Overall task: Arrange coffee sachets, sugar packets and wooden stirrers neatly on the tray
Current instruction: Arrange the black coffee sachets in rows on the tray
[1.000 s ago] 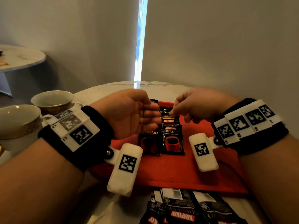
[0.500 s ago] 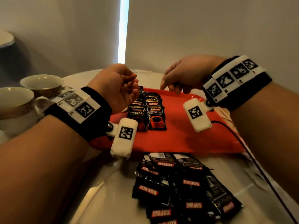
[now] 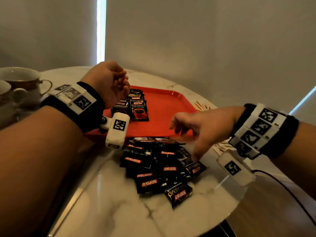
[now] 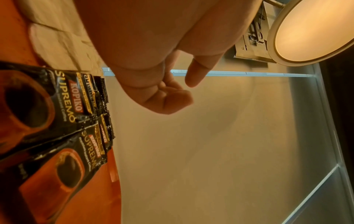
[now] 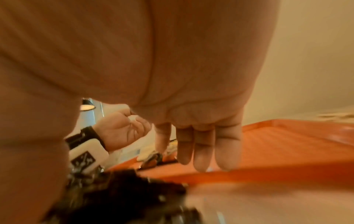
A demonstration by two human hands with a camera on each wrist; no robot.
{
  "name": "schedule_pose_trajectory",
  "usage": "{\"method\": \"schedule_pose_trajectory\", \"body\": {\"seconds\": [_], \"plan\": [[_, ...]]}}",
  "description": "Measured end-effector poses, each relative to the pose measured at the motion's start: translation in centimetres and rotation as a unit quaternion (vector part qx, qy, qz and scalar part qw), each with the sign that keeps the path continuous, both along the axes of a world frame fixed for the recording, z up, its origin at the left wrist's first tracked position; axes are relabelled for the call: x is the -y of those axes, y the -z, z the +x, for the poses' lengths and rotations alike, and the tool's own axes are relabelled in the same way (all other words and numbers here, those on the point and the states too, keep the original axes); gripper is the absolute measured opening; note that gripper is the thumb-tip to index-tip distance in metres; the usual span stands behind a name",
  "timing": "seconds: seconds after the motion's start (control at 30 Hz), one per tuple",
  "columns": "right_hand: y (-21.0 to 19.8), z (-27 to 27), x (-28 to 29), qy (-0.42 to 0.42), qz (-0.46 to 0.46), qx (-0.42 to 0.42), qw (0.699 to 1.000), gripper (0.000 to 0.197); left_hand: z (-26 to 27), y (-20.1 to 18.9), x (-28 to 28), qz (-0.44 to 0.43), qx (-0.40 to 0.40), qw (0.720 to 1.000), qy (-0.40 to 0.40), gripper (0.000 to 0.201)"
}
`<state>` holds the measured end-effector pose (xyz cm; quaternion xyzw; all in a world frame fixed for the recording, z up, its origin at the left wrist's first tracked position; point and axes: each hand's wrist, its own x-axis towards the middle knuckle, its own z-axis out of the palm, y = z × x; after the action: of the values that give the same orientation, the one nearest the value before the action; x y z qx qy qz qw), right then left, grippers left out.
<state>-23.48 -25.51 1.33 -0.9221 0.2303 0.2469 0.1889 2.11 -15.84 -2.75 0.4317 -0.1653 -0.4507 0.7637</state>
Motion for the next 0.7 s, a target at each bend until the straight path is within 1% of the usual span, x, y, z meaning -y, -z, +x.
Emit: {"method": "schedule_pose_trajectory", "body": {"seconds": [0.07, 0.1, 0.17, 0.3, 0.37, 0.5, 0.7], "plan": [[1.1, -1.7, -0.3, 0.011, -0.004, -0.009, 1.0, 0.1, -0.1, 0.1, 0.1, -0.002, -0.002, 1.0, -0.003, 0.014], [1.7, -2.3, -0.6, 0.017, -0.006, -0.008, 1.0, 0.105, -0.2, 0.1, 0.1, -0.004, 0.0, 1.0, -0.004, 0.015], [2.7, -2.8, -1.0, 0.023, 0.001, 0.009, 1.0, 0.112, -0.3, 0.3, 0.2, -0.005, 0.005, 1.0, -0.008, 0.016], [3.1, -2.9, -1.6, 0.025, 0.021, 0.026, 0.999, 0.123, -0.7, 0.4, 0.1, -0.002, 0.015, 1.0, -0.012, 0.014], [3.4, -2.7, -1.6, 0.017, 0.017, 0.036, 0.999, 0.122, -0.8, 0.5, 0.1, 0.002, 0.017, 1.0, -0.015, 0.014], [4.2, -2.5, -1.4, -0.001, -0.003, 0.062, 0.998, 0.11, -0.7, 0.4, 0.0, 0.003, 0.022, 1.0, -0.008, 0.013], [4.2, -3.1, -0.6, 0.013, -0.036, 0.027, 0.999, 0.102, -0.1, 0.2, -0.1, -0.021, -0.001, 1.0, -0.004, 0.013]]}}
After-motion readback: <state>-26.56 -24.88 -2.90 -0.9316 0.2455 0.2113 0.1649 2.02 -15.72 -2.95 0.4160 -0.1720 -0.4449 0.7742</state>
